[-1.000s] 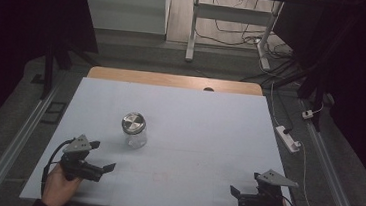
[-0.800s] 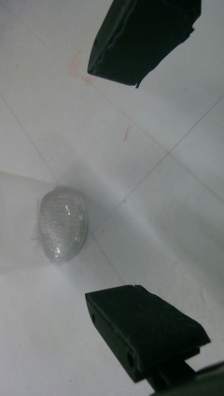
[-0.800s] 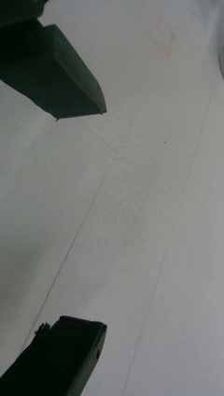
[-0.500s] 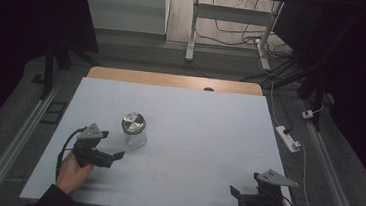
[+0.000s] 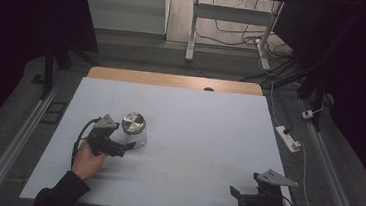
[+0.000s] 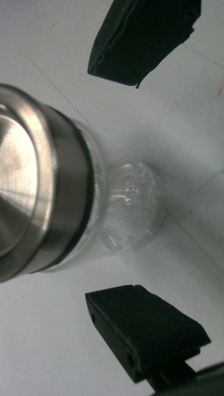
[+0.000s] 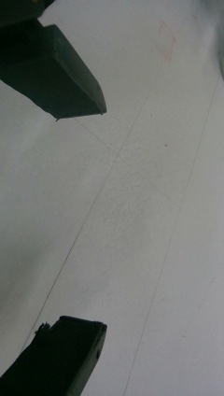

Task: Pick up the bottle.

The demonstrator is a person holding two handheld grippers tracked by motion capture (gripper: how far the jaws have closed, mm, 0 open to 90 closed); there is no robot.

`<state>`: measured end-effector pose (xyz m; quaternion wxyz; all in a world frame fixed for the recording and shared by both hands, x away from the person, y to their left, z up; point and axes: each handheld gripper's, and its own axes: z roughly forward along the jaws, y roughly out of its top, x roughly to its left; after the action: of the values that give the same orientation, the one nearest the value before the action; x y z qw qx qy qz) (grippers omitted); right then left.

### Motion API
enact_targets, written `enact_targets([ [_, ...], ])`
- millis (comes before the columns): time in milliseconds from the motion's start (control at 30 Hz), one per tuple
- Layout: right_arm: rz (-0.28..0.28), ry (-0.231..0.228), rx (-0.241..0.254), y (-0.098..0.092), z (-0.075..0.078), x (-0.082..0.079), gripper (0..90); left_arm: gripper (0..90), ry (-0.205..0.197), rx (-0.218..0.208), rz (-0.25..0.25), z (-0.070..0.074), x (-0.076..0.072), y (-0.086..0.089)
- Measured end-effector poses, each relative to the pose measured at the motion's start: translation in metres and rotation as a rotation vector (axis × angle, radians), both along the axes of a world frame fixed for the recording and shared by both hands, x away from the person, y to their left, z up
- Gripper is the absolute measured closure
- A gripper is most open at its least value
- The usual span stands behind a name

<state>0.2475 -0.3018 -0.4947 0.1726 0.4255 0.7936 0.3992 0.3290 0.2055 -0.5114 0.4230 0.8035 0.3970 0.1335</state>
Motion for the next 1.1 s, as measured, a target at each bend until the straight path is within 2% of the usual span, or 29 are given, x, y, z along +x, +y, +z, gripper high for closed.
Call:
enact_targets([
  [233, 0.001, 0.001, 0.001, 0.0, 0.0, 0.0, 0.0, 0.0, 0.007, -0.005, -0.02, -0.004, 0.014, -0.007],
  [600, 0.006, 0.002, -0.003, 0.001, 0.0, 0.0, 0.0, 0.0, -0.01, 0.048, -0.054, -0.009, 0.027, -0.016],
  [767, 0.008, 0.002, -0.006, 0.001, 0.0, 0.0, 0.0, 6.8, -0.04, 0.088, -0.046, -0.007, 0.027, -0.02],
  [900, 0.008, 0.002, -0.007, 0.001, 0.0, 0.0, 0.0, 15.0, -0.046, 0.086, -0.034, -0.006, 0.026, -0.019],
  [1100, 0.007, 0.002, -0.008, 0.001, 0.0, 0.0, 0.0, 15.5, -0.052, 0.077, -0.041, -0.007, 0.027, -0.018],
])
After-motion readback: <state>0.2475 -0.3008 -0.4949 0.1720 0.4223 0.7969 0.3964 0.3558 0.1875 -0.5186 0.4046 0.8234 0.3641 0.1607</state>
